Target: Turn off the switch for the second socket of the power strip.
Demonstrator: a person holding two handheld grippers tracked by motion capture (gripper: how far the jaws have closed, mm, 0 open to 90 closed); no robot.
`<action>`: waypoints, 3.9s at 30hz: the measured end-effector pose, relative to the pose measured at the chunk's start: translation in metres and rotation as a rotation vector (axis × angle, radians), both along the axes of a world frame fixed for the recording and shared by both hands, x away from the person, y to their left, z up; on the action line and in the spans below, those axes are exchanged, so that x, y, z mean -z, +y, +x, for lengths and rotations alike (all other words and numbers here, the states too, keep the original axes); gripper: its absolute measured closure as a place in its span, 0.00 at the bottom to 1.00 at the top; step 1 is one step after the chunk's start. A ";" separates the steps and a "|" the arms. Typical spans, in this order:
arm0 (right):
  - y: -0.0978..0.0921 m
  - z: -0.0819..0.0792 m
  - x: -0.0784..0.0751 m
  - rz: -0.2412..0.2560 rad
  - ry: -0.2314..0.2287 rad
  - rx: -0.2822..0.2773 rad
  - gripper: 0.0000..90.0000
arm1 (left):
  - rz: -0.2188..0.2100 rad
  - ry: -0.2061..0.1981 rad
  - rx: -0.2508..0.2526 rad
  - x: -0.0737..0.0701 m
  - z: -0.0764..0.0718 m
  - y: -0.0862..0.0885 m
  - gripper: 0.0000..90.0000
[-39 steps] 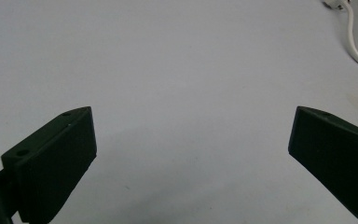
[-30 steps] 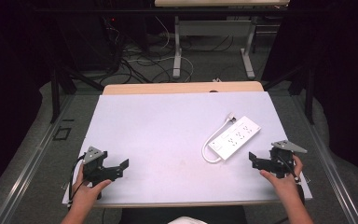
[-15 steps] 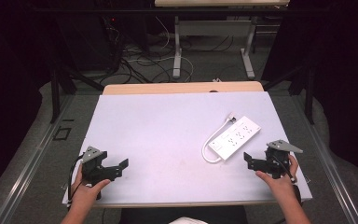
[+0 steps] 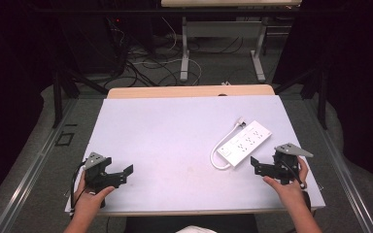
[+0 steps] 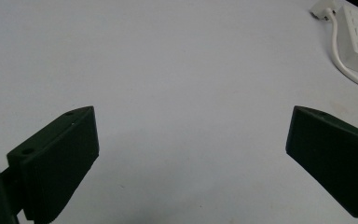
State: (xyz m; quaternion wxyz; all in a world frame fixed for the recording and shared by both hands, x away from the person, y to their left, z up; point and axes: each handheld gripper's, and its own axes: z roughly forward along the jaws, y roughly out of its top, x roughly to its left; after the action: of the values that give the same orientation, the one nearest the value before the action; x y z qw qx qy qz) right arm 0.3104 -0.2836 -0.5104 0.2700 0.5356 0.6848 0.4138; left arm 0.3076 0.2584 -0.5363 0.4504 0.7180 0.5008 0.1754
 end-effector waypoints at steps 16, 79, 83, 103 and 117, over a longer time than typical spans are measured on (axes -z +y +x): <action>0.012 0.005 -0.018 -0.008 0.007 -0.017 0.02 | 0.001 -0.004 -0.013 0.000 -0.001 0.000 0.03; 0.038 0.065 -0.064 -0.052 0.002 -0.065 0.20 | 0.011 0.007 -0.021 0.001 0.000 0.000 0.06; 0.038 0.068 -0.063 -0.064 0.000 -0.072 0.21 | 0.011 0.006 -0.022 0.001 0.000 0.000 0.06; 0.026 0.101 -0.055 -0.049 0.098 -0.059 0.35 | 0.012 0.007 -0.020 0.001 0.000 0.000 0.06; 0.025 0.121 -0.047 -0.074 0.222 -0.074 0.37 | 0.015 0.008 -0.019 0.002 0.001 -0.001 0.07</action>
State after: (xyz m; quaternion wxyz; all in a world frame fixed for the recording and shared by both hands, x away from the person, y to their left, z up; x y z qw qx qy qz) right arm 0.4316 -0.2582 -0.4630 0.1969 0.5421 0.7447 0.3359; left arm 0.3082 0.2576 -0.5380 0.4413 0.7171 0.5083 0.1807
